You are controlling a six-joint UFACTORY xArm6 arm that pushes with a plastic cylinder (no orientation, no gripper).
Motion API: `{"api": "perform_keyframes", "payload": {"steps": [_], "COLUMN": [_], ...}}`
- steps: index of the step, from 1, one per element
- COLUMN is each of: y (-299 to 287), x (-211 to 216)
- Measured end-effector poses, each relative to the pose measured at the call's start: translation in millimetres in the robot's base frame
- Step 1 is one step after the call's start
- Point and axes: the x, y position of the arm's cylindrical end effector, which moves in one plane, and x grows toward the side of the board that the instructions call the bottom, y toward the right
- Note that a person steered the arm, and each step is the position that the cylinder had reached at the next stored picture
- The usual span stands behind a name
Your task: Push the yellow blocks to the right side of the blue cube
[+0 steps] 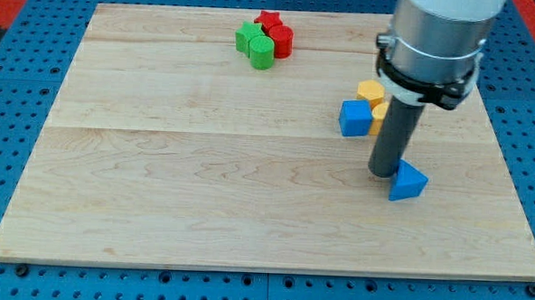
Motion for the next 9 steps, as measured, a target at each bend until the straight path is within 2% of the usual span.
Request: {"api": "perform_keyframes", "payload": {"steps": [1, 3, 4, 5, 6, 7, 9], "y": [-6, 74, 74, 32, -14, -33, -20], "x": [-37, -87, -131, -168, -171, -138, -64]}}
